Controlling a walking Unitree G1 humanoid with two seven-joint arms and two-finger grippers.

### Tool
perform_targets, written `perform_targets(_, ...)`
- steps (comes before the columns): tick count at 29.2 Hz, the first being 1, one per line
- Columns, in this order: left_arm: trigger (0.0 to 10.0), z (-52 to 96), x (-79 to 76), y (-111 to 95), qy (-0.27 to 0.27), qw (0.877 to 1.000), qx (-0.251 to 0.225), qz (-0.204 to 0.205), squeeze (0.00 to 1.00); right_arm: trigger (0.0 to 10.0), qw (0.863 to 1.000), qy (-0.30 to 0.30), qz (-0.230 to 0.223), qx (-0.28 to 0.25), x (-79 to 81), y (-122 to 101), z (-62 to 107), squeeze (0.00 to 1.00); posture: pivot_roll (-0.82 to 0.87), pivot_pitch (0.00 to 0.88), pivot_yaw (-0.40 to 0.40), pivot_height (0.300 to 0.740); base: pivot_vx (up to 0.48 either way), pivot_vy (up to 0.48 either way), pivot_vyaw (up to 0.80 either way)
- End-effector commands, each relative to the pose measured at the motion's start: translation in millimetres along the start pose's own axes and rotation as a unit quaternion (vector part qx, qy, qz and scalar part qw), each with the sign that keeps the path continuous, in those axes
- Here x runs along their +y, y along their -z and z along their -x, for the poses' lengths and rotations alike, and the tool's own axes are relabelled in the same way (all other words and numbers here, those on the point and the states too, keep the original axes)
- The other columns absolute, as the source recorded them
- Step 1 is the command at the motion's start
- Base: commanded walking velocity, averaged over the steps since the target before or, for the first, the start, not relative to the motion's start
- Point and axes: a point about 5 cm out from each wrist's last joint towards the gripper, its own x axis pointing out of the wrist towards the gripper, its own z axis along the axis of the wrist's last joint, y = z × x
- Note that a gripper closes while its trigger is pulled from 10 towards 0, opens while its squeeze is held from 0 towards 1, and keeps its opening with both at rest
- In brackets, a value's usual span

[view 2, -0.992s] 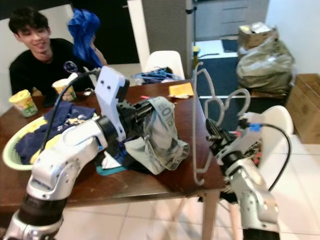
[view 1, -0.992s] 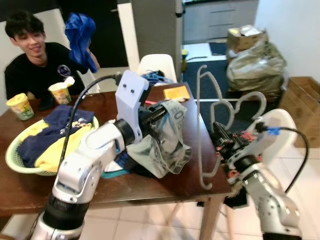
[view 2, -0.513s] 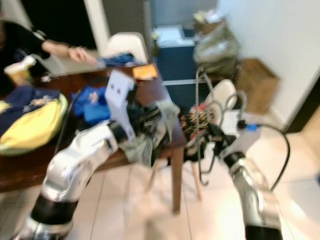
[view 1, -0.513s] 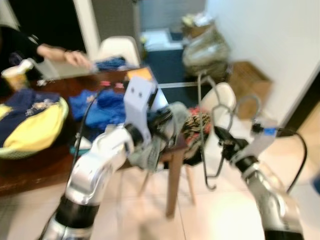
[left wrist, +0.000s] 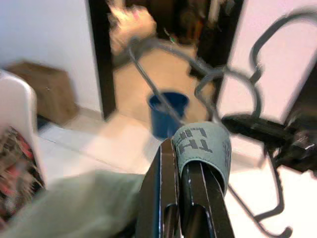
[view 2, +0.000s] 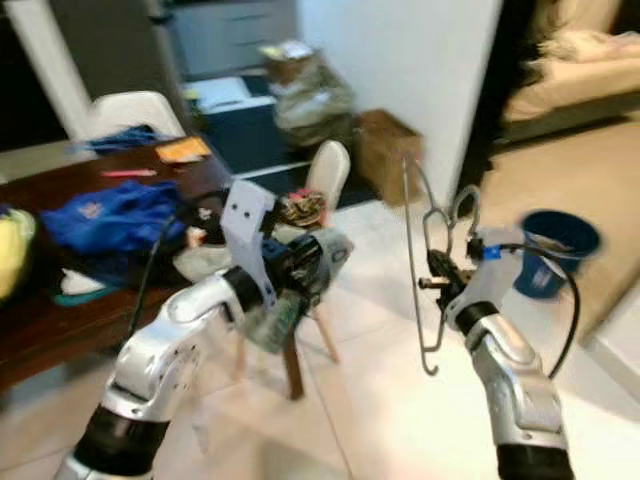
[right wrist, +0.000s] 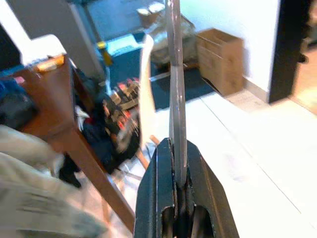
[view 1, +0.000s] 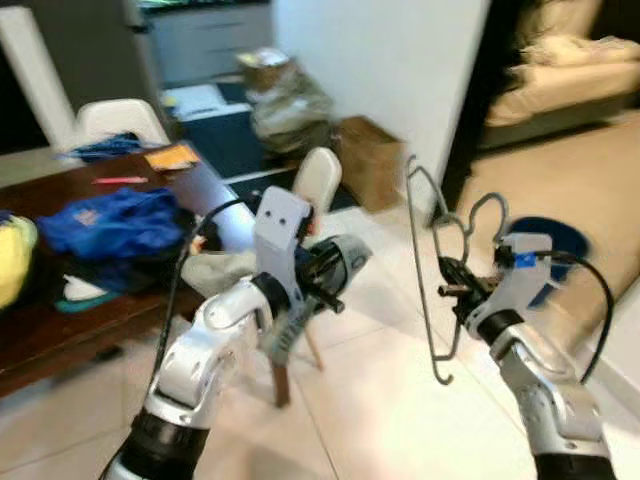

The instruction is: Hang hanger

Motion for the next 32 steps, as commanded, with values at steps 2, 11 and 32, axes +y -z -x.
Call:
perform_targets(2, 10.0, 11.8, 8.9, 6, -0.007, 1.0, -0.003, 0.008, 0.0, 10.0, 1.0, 0.019, 0.013, 0.008, -6.2, 4, 2.6, 0.0, -0.1, 0.0, 0.04, 0.74, 0.0, 0.0, -0.77)
perform_targets(11, 10.0, 76.3, 32.6, 73, -0.115, 0.987, 0.111, 0.007, 0.0, 10.0, 0.999, 0.013, -0.003, 0.043, 8.6, 37, 29.9, 0.0, -0.11, 0.0, 0.06, 0.74, 0.0, 0.0, -0.77)
perform_targets(32, 10.0, 85.4, 71.1, 67, -0.267, 0.958, 0.022, 0.107, 0.0, 10.0, 0.997, 0.014, -0.074, 0.034, 2.2, 36, 21.0, 0.0, -0.11, 0.0, 0.044, 0.74, 0.0, 0.0, -0.77)
